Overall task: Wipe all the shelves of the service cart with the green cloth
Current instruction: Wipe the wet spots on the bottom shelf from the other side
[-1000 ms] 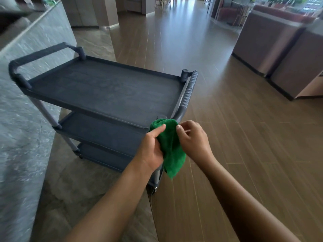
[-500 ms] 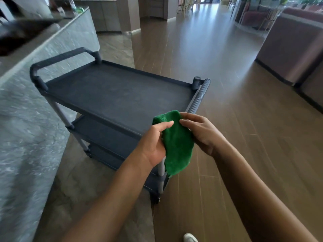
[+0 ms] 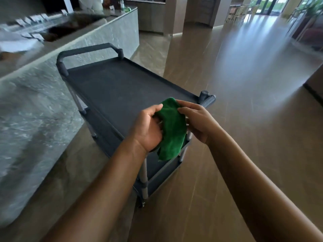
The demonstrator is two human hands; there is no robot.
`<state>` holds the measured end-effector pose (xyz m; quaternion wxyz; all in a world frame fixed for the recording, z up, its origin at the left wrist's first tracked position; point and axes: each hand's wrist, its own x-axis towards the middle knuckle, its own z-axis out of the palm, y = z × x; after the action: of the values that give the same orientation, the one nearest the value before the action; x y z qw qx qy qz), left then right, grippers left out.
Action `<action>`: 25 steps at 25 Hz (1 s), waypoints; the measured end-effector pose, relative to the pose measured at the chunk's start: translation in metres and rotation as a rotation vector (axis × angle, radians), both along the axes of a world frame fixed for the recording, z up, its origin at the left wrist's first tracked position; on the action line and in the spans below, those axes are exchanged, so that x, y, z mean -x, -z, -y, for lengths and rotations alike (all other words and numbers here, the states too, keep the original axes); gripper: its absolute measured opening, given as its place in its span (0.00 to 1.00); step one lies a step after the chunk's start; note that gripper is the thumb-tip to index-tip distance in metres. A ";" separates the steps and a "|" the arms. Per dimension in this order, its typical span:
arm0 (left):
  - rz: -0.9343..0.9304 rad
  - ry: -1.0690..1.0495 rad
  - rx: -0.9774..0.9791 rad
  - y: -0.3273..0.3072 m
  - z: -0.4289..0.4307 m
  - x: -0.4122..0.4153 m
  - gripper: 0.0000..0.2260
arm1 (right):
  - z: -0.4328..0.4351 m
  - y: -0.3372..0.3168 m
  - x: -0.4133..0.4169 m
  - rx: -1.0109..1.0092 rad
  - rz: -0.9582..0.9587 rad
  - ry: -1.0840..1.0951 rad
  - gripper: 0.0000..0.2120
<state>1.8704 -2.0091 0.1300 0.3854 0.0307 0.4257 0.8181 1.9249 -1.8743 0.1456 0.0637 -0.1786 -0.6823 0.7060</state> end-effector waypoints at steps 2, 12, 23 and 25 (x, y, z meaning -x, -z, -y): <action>0.003 -0.050 0.017 -0.002 -0.013 0.002 0.12 | -0.011 -0.001 0.003 0.026 -0.032 -0.009 0.16; 0.120 -0.098 0.254 0.037 -0.027 0.001 0.10 | -0.027 0.049 0.014 -0.021 0.171 -0.005 0.15; -0.032 -0.208 0.505 0.067 -0.022 0.013 0.15 | -0.033 0.083 0.033 -0.471 0.138 0.060 0.13; -0.104 -0.188 0.600 0.071 -0.022 0.017 0.17 | -0.033 0.087 0.037 -0.518 0.116 0.076 0.13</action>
<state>1.8532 -1.9873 0.0587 0.2776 -0.0824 0.6682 0.6853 1.8874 -1.8411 0.0584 0.0943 -0.2221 -0.8356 0.4936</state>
